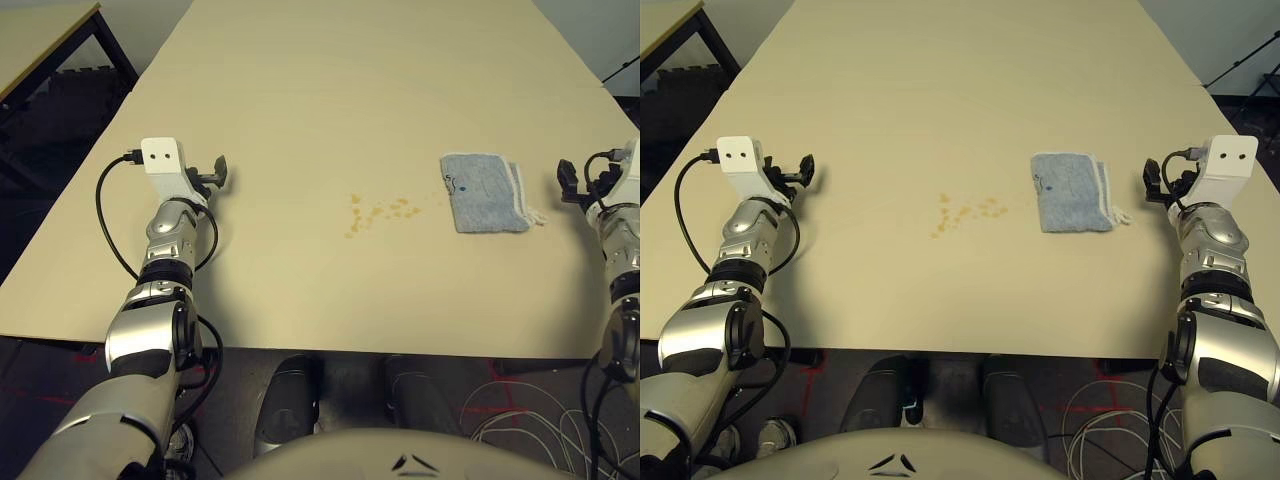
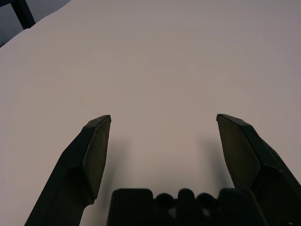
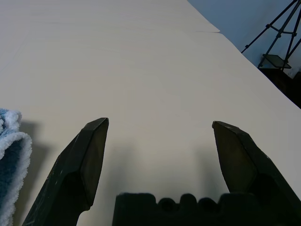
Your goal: Wipe the water off the table with a rag.
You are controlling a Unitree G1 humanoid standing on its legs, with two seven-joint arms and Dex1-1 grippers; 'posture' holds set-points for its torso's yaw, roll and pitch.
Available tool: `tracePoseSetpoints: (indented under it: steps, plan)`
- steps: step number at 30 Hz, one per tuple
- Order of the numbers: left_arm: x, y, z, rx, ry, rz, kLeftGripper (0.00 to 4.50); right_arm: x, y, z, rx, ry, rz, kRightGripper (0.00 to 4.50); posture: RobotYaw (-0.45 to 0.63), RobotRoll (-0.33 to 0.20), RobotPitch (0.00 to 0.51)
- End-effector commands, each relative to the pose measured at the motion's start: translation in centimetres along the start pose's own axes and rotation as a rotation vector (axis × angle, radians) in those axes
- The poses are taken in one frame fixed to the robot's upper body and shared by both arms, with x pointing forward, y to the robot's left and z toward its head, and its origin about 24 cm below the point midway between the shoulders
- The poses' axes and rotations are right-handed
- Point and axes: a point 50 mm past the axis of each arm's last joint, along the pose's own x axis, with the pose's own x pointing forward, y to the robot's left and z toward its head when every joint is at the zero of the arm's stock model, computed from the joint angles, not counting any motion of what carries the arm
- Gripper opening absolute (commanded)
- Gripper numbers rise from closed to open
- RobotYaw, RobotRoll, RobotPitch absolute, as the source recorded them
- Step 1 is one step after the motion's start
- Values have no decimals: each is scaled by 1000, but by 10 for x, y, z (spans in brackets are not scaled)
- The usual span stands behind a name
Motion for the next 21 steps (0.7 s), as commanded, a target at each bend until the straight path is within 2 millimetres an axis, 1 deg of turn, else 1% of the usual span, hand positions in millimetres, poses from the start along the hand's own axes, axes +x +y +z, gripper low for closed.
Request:
tracePoseSetpoints:
  steps: [1, 4, 7, 9, 11, 12, 14, 16, 19, 21]
  plan:
    - [-2, 0, -6, 11, 29, -2, 4495, -1, -6, 3, 2, -10, -14, 4466, 20, 0, 148]
    - [-2, -7, -10, 0, 40, -26, 4495, 0, -5, 7, 18, -14, 6, 4466, 10, 0, 151]
    - [3, -15, -3, 7, 27, -98, 4495, 4, -7, 16, 123, 7, 60, 4466, 1, 0, 152]
    - [7, -22, 5, 4, 32, -207, 4495, 7, -8, 27, 223, 70, 146, 4466, 4, 0, 155]
    - [11, -33, 15, 11, 79, -407, 4495, 7, -10, 38, 263, 177, 281, 4466, 10, 0, 156]
    - [11, -34, 19, 15, 100, -469, 4495, 6, -10, 42, 268, 214, 324, 4466, 10, 0, 157]
    - [16, -37, 43, 52, 107, -636, 4495, 2, -11, 56, 286, 337, 444, 4466, 5, 0, 161]
    - [17, -43, 65, 110, 112, -791, 4495, -4, -11, 68, 315, 437, 526, 4466, 6, 0, 160]
    - [16, -48, 84, 171, 133, -946, 4495, -7, -10, 76, 309, 530, 585, 4466, 11, 0, 164]
    - [14, -52, 93, 195, 151, -1050, 4495, -8, -8, 77, 283, 578, 597, 4466, 14, 0, 165]
